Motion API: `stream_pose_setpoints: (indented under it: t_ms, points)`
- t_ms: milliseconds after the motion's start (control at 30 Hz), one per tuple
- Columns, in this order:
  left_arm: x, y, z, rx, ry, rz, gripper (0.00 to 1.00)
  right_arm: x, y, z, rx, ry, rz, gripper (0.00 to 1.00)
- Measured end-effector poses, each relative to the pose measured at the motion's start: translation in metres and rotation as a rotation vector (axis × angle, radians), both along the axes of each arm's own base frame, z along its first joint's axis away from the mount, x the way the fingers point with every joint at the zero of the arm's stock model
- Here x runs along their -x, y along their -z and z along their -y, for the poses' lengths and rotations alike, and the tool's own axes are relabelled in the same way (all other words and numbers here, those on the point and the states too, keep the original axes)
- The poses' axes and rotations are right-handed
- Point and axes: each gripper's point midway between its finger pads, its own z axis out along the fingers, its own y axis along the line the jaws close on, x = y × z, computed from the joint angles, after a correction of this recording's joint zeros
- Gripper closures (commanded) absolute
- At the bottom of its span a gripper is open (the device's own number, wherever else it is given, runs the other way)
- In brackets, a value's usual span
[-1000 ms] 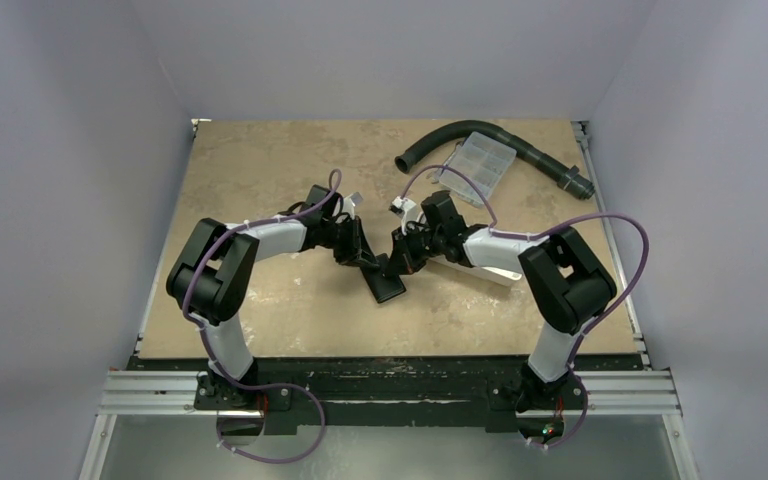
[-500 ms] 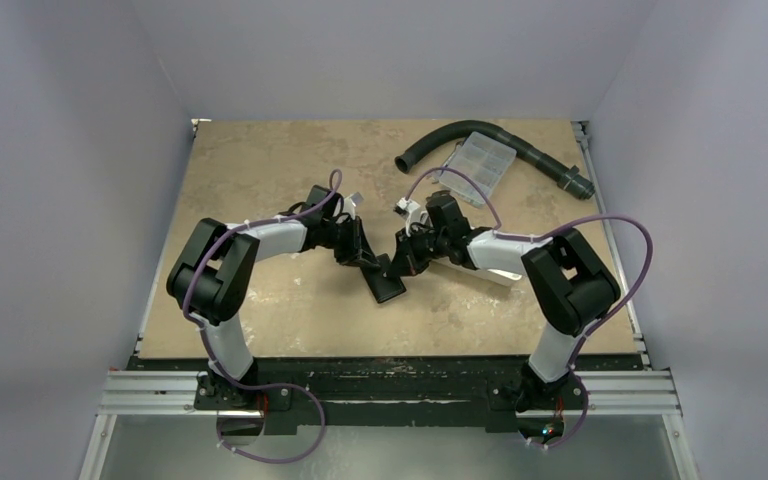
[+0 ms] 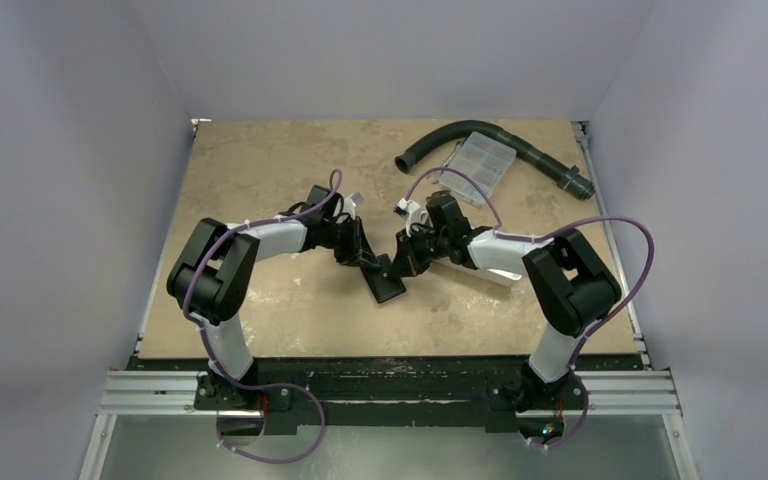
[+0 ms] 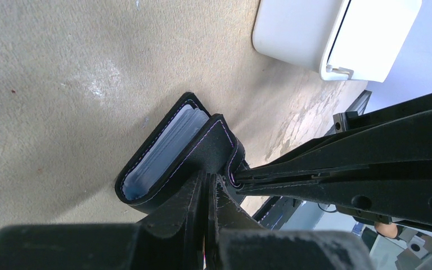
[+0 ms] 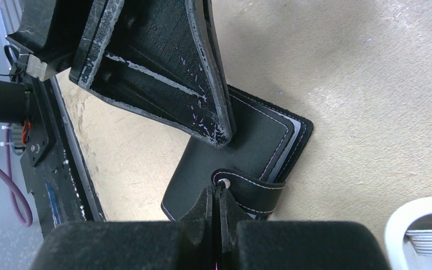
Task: Put the credit cards into the card holder
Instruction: Close the card holder at the center of the board.
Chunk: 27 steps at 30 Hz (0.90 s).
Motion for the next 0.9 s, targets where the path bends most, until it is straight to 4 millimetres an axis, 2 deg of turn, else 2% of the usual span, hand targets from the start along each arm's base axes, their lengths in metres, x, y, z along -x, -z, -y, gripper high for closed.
stream_pose_setpoints:
  t_ms: [900]
  points:
    - [0.0003, 0.0001, -0.0001, 0.000, 0.000, -0.001, 1.00, -0.0016, 0.0032, -0.0064, 0.167, -0.012, -0.037, 1.00]
